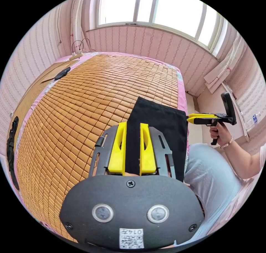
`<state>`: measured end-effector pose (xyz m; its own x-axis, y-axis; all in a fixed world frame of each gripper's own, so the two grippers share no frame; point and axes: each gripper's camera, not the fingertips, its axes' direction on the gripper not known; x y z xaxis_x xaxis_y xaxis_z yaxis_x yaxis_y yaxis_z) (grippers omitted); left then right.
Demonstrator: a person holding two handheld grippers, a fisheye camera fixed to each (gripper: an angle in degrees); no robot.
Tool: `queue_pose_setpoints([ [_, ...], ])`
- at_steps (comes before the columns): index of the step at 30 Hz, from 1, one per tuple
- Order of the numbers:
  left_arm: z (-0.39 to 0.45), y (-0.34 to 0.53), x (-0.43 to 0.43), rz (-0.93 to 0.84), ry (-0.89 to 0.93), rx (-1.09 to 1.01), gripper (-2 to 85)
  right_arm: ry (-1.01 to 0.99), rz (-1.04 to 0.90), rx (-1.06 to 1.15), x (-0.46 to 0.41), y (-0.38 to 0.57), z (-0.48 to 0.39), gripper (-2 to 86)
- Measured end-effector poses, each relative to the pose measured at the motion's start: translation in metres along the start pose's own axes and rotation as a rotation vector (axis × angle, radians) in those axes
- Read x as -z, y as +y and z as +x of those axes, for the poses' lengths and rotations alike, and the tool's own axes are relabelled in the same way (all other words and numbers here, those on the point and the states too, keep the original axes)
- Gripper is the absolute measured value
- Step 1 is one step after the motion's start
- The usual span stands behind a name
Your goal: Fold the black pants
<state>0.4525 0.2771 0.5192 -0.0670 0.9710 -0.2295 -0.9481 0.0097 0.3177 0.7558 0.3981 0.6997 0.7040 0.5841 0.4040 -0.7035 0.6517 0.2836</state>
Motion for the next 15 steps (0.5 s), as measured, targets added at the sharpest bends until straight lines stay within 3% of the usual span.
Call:
queue_pose_setpoints([
  [3, -0.007, -0.029, -0.035, -0.075, 0.014, 0.045, 8.7, -0.061, -0.068, 0.025, 0.000, -0.013, 0.021, 4.6],
  [7, -0.001, -0.051, -0.082, -0.228, -0.003, -0.023, 10.7, -0.095, -0.075, 0.043, 0.020, -0.018, 0.045, 2.0],
  [9, -0.002, -0.053, -0.084, -0.214, -0.019, 0.016, 9.4, -0.100, -0.059, 0.053, 0.030, -0.016, 0.053, 1.6],
  [12, 0.018, -0.058, -0.087, -0.252, -0.015, -0.150, 0.7, -0.148, -0.020, 0.060, 0.047, -0.014, 0.066, 1.1],
  [15, 0.044, -0.069, -0.086, -0.226, -0.074, -0.286, -0.5, -0.161, 0.074, 0.031, 0.075, -0.012, 0.081, 1.0],
])
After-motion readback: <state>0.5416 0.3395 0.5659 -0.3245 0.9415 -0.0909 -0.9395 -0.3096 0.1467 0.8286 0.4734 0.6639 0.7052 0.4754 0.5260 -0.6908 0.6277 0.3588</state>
